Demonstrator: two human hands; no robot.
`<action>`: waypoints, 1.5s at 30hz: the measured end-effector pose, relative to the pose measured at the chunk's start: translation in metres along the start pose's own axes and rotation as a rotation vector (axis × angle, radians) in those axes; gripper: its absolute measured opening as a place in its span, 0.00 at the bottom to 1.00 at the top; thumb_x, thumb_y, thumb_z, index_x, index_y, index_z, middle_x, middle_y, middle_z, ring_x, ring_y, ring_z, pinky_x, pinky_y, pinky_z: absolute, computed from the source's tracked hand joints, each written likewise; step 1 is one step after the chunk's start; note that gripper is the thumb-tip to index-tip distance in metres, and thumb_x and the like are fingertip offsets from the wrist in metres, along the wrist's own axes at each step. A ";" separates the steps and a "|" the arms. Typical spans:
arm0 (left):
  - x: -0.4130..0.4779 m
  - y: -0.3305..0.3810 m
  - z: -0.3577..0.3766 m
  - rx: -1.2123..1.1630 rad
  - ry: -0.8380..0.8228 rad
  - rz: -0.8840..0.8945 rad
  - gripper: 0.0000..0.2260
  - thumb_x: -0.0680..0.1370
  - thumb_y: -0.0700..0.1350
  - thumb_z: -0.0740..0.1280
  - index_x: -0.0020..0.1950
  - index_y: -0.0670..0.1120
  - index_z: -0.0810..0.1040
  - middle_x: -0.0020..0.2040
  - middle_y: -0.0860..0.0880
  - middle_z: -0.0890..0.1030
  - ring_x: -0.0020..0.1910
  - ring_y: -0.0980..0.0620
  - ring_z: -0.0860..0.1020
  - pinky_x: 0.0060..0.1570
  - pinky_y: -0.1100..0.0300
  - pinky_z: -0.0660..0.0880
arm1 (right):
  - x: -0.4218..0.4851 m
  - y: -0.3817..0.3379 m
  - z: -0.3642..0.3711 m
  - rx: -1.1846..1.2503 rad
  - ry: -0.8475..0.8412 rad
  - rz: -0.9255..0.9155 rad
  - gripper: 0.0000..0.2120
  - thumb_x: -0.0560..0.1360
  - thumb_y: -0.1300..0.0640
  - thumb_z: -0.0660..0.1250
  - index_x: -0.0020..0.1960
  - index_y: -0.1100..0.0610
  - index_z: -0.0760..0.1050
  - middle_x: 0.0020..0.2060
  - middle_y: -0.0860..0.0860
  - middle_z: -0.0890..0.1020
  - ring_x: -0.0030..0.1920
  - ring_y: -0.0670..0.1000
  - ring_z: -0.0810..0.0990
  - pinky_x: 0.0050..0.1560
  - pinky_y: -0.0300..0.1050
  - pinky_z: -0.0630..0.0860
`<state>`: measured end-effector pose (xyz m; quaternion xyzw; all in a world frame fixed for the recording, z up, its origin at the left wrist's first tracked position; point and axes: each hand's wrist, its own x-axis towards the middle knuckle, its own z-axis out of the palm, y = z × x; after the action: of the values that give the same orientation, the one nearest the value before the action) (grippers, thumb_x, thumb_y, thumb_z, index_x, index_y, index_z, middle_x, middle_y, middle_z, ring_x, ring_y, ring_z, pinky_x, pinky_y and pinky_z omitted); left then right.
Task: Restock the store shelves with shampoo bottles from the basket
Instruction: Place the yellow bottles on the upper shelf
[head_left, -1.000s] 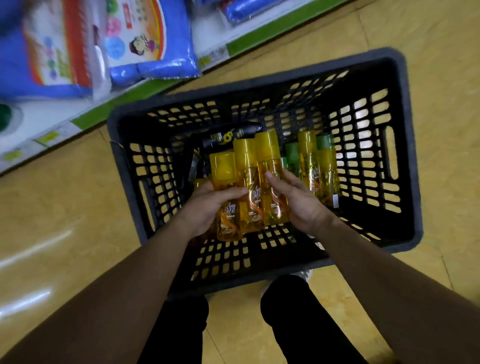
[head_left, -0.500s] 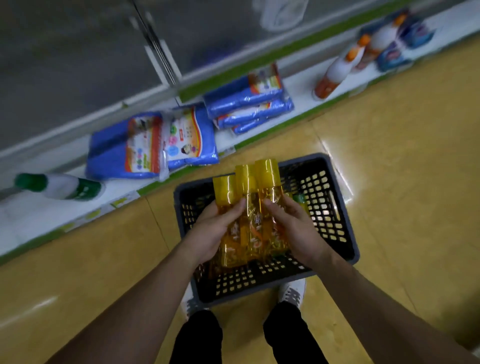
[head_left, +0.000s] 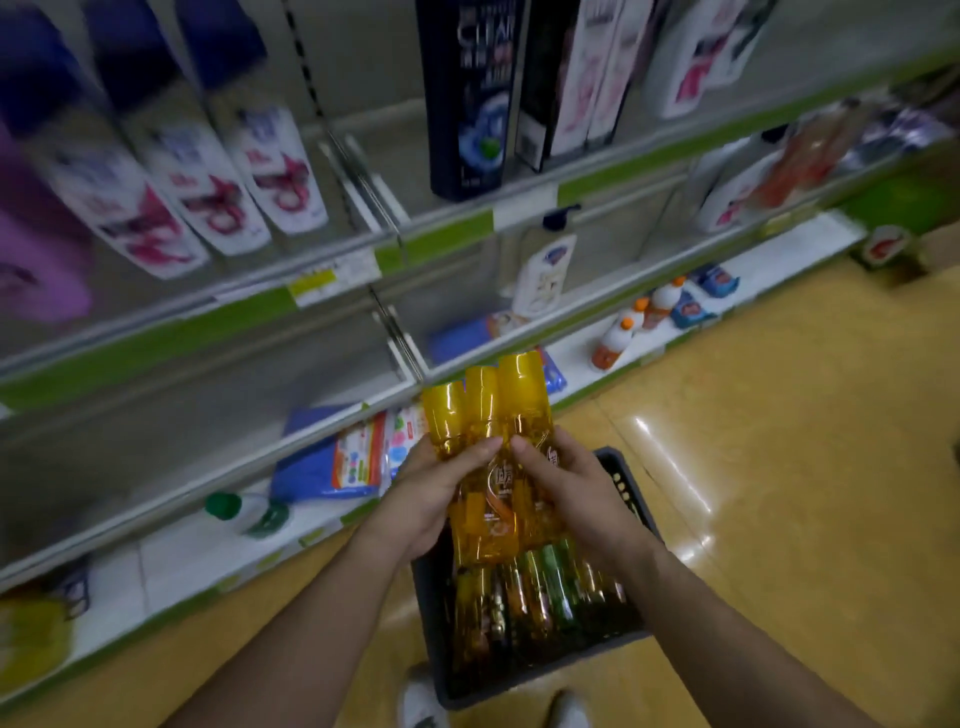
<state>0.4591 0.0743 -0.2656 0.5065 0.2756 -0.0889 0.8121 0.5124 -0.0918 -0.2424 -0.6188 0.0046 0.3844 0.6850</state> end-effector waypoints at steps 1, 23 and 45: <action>-0.006 0.015 0.005 0.008 0.007 0.046 0.24 0.71 0.46 0.75 0.66 0.49 0.76 0.57 0.47 0.85 0.56 0.47 0.84 0.52 0.48 0.81 | -0.003 -0.014 0.004 -0.010 -0.012 -0.027 0.15 0.79 0.52 0.67 0.65 0.50 0.76 0.58 0.53 0.85 0.58 0.56 0.84 0.58 0.57 0.81; -0.191 0.248 0.041 0.074 0.389 0.637 0.24 0.62 0.46 0.79 0.58 0.45 0.82 0.49 0.46 0.87 0.49 0.48 0.86 0.47 0.51 0.82 | -0.075 -0.243 0.139 -0.165 -0.356 -0.444 0.16 0.77 0.51 0.69 0.64 0.53 0.77 0.54 0.53 0.86 0.54 0.53 0.86 0.52 0.51 0.83; -0.167 0.493 -0.024 0.313 0.452 0.709 0.38 0.53 0.56 0.84 0.60 0.47 0.81 0.49 0.45 0.87 0.47 0.42 0.86 0.49 0.37 0.81 | 0.036 -0.423 0.273 -0.109 -0.356 -0.612 0.25 0.75 0.45 0.73 0.68 0.54 0.74 0.54 0.54 0.86 0.55 0.56 0.85 0.59 0.63 0.80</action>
<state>0.5203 0.3050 0.1974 0.6931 0.2389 0.2670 0.6255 0.6351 0.1860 0.1617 -0.5504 -0.3208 0.2631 0.7245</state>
